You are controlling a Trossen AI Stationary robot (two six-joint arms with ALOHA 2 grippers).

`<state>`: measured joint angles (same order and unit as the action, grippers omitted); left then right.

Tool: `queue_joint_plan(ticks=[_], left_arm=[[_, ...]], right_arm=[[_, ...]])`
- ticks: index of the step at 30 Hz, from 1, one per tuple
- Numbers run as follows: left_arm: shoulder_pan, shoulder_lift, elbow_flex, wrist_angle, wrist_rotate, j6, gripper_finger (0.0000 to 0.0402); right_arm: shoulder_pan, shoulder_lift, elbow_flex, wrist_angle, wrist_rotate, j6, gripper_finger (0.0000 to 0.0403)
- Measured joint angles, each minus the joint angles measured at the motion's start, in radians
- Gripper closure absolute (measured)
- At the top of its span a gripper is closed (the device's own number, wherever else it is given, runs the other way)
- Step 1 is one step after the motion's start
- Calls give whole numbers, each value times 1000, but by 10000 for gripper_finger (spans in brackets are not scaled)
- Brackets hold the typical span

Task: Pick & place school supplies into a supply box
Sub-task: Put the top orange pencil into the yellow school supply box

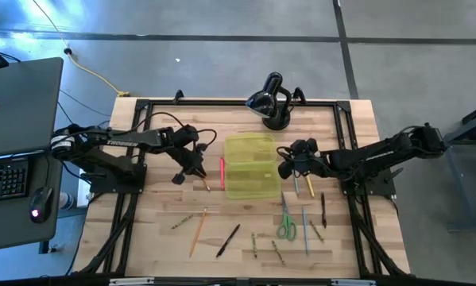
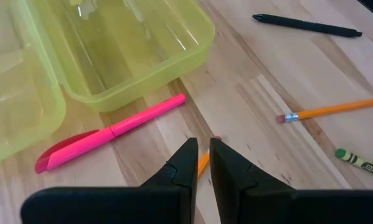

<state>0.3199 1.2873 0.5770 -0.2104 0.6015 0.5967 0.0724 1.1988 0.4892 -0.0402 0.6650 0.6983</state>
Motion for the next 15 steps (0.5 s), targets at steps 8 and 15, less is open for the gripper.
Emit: queue_joint_plan(ticks=[8,15], left_arm=[[-17,0,0,-1,-5,-1,328],[-65,9,-1,1,-102,-7,327]], right_arm=[[0,0,0,0,28,0,311],[0,0,0,0,20,0,311]])
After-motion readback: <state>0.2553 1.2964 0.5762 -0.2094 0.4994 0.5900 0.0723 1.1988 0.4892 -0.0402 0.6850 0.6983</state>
